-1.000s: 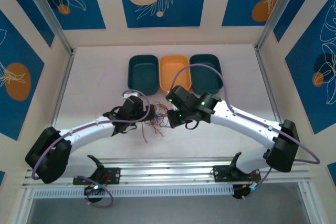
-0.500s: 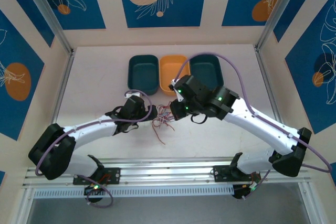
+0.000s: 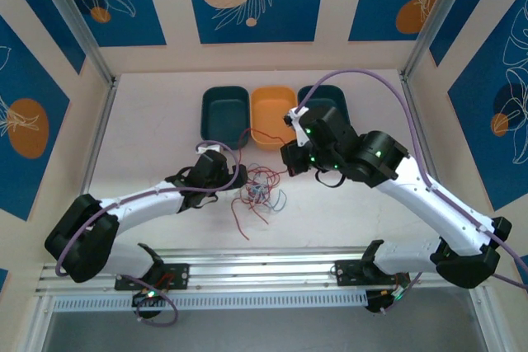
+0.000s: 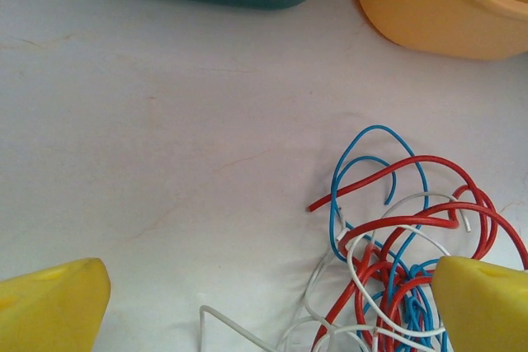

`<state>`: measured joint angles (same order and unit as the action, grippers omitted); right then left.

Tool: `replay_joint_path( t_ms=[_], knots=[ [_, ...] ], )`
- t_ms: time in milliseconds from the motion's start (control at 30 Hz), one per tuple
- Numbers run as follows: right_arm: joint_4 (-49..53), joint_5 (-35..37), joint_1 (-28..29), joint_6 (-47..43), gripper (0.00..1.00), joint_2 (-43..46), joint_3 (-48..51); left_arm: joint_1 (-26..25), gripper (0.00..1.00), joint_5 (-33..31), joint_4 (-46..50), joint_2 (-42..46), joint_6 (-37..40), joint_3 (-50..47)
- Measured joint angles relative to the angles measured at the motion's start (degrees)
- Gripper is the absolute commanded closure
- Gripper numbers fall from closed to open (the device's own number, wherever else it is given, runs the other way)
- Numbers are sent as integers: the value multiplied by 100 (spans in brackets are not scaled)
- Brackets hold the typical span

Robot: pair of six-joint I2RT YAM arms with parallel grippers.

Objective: Untangle the cables

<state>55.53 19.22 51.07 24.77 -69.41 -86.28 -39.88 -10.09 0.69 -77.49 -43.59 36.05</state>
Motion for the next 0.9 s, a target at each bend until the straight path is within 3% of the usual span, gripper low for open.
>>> replay_joint_path(
  t_ms=[200,500,900],
  knots=[
    [98,35,-455,-227,100,-2,-643,0,0,-2,125,31,-79,17],
    [-98,13,-1698,-737,100,-103,-1255,0,0,-170,579,396,-240,417],
    [-855,-420,-3578,-1196,100,-1285,-1390,0,0,-503,859,448,-262,859]
  ],
)
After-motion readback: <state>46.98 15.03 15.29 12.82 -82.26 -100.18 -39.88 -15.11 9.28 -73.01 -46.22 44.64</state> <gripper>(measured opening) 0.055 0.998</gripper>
